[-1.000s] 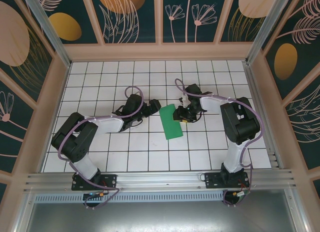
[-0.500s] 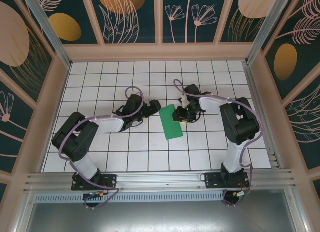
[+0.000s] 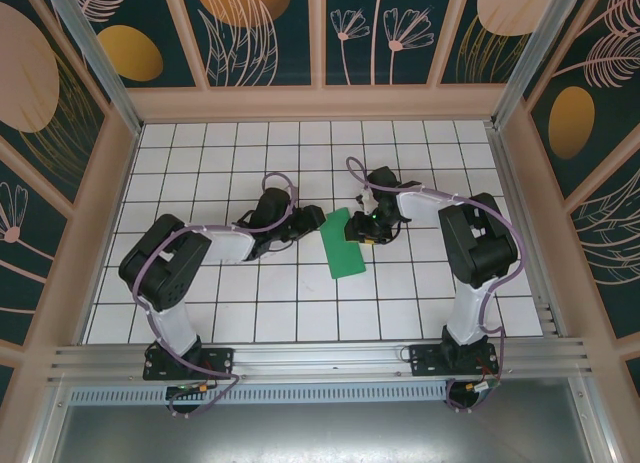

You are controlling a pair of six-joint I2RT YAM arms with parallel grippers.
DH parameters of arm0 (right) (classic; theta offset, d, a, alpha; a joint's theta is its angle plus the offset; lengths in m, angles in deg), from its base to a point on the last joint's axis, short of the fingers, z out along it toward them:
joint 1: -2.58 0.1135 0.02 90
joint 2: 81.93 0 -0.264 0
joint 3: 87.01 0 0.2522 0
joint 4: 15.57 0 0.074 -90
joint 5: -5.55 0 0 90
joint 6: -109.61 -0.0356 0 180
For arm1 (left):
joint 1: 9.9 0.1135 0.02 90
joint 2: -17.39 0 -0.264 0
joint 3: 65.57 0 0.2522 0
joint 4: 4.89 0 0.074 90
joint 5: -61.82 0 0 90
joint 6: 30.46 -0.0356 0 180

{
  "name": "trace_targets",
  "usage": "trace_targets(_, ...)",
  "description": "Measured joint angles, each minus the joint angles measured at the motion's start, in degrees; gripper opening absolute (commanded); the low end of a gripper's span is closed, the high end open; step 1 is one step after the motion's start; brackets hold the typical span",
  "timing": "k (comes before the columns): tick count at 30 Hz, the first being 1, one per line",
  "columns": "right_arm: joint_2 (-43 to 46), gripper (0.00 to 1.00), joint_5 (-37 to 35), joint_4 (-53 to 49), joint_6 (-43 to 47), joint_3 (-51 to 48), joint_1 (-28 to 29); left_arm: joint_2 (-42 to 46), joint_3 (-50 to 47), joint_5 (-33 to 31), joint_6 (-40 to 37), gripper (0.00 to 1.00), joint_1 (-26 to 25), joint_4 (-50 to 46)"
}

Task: Fold a paper plane with a square sheet of paper (pick it up from the middle)
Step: Hold the square sheet of paper at the center of the table.

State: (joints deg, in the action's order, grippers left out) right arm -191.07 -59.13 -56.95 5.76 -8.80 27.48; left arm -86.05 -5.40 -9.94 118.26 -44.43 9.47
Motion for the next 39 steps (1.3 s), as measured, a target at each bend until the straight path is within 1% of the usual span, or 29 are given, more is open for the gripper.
trace_targets(7,-0.3,0.49,-0.3,-0.5,-0.2,0.4,0.2,-2.8,1.1,3.0,0.7,0.37,-0.1,2.1)
trace_targets(14,-0.3,0.45,-1.0,-0.7,-0.1,0.4,0.2,-4.0,1.2,4.5,0.9,0.36,-0.4,2.1)
trace_targets(23,-0.3,0.45,-1.5,-0.9,0.0,0.4,0.3,-4.0,1.7,5.3,0.9,0.34,-0.4,2.2)
trace_targets(39,-0.5,0.45,-1.6,-1.0,0.0,0.6,0.3,-4.7,2.5,5.3,0.9,0.29,-0.7,2.1)
